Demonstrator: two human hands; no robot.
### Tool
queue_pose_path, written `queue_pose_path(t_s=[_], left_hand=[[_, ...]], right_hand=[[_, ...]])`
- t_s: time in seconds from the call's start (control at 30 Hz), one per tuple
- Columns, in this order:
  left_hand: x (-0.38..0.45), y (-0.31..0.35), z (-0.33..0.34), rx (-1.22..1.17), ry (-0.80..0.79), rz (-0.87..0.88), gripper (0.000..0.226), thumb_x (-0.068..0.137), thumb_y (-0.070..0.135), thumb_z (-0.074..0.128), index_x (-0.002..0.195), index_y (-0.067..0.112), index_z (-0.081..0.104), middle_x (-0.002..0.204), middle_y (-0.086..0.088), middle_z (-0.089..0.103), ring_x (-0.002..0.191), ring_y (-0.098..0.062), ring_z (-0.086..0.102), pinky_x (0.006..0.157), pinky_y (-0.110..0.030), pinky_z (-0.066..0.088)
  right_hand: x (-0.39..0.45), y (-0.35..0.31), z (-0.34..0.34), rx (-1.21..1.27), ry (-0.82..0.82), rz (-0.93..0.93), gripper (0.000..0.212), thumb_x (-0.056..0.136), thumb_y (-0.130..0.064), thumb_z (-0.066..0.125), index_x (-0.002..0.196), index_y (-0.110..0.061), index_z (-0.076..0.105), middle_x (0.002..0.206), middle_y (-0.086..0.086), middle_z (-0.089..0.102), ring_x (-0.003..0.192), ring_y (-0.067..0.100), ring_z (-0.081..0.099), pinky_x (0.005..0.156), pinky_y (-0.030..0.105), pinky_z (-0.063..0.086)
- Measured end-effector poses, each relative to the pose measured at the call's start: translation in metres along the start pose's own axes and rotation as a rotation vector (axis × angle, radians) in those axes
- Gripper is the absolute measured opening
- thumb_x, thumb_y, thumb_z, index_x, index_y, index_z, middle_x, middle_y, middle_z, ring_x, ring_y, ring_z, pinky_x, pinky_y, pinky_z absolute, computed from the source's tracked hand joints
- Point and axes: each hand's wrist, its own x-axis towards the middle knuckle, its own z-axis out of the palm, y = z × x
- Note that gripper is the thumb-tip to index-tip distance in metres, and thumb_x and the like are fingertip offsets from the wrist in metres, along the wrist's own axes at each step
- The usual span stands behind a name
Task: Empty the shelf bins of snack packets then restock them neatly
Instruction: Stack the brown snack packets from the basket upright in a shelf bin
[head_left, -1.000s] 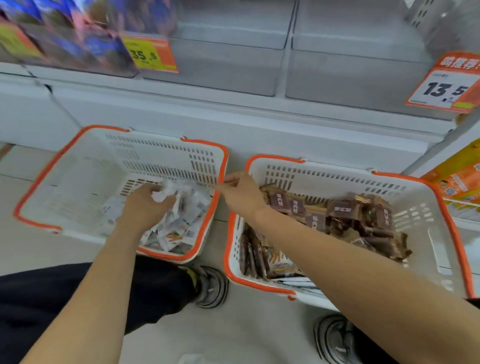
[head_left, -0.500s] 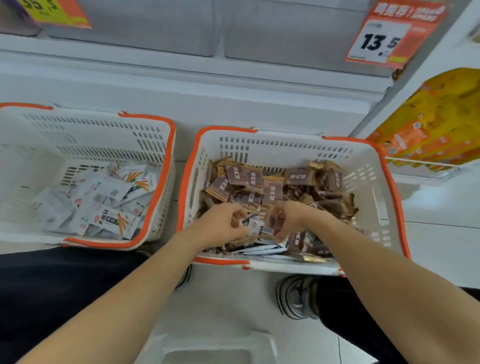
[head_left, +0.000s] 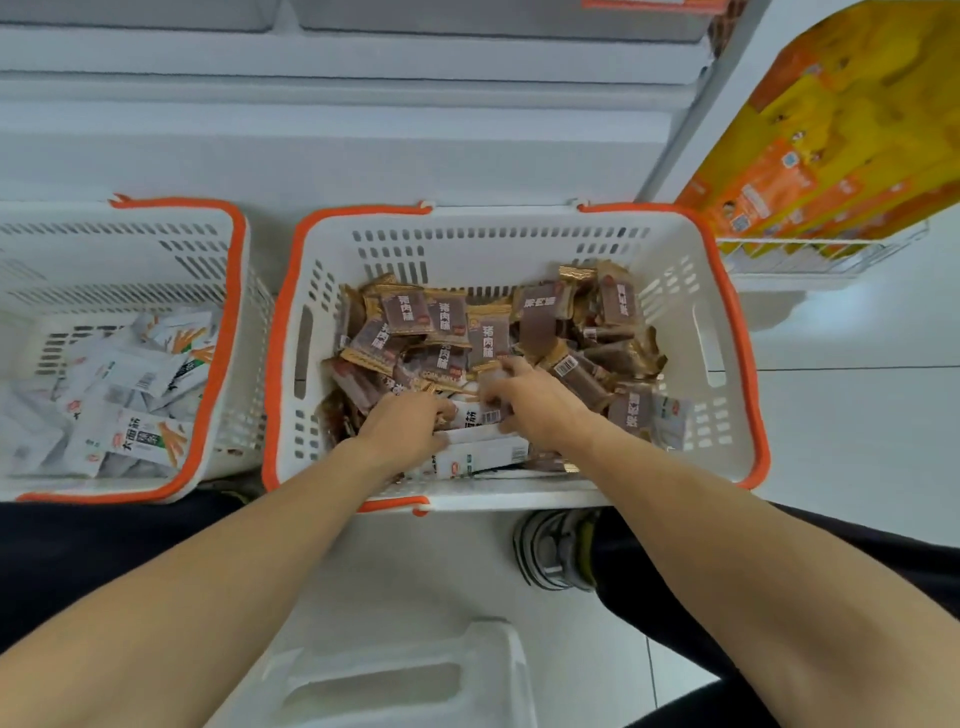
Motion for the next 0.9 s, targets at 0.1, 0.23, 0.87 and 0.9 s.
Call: queue_pose_path(t_s=[0.1, 0.23, 0.87, 0.9], left_hand=[[0.007, -0.004, -0.014, -0.170, 0.007, -0.037, 0.019, 0.090, 0.032, 0.073, 0.104, 0.019, 0.074, 0.090, 0.003, 0.070, 0.084, -0.019, 0.063, 0.074, -0.034, 0.050], [0.009, -0.008, -0.052, -0.336, 0.152, -0.100, 0.017, 0.088, 0.035, 0.075, 0.084, 0.020, 0.068, 0.089, 0.008, 0.065, 0.086, -0.015, 0.061, 0.077, -0.033, 0.048], [0.026, 0.003, -0.010, 0.066, 0.028, 0.285, 0.085, 0.089, 0.035, 0.069, 0.158, 0.019, 0.023, 0.167, -0.001, 0.015, 0.155, -0.018, 0.004, 0.126, -0.045, 0.007], [0.030, 0.003, -0.009, 0.140, -0.024, 0.291, 0.086, 0.090, 0.037, 0.067, 0.159, 0.020, 0.019, 0.167, -0.001, 0.015, 0.154, -0.018, 0.004, 0.126, -0.044, 0.005]], right_hand=[[-0.001, 0.009, -0.004, 0.179, 0.089, 0.002, 0.025, 0.081, -0.006, 0.079, 0.103, -0.016, 0.075, 0.145, 0.008, 0.050, 0.136, 0.026, 0.046, 0.107, 0.033, 0.039], [-0.002, 0.007, -0.029, 0.457, 0.156, 0.105, 0.026, 0.070, -0.015, 0.091, 0.090, -0.014, 0.076, 0.122, -0.004, 0.060, 0.092, 0.010, 0.059, 0.079, 0.022, 0.049], [0.006, 0.000, 0.003, -0.027, -0.106, 0.020, 0.118, 0.063, -0.045, 0.091, 0.158, -0.026, 0.023, 0.162, -0.001, 0.025, 0.144, 0.033, 0.024, 0.116, 0.057, 0.030], [0.005, 0.005, 0.007, -0.097, -0.108, 0.000, 0.122, 0.063, -0.045, 0.091, 0.159, -0.026, 0.018, 0.163, -0.002, 0.021, 0.145, 0.033, 0.021, 0.117, 0.057, 0.029]])
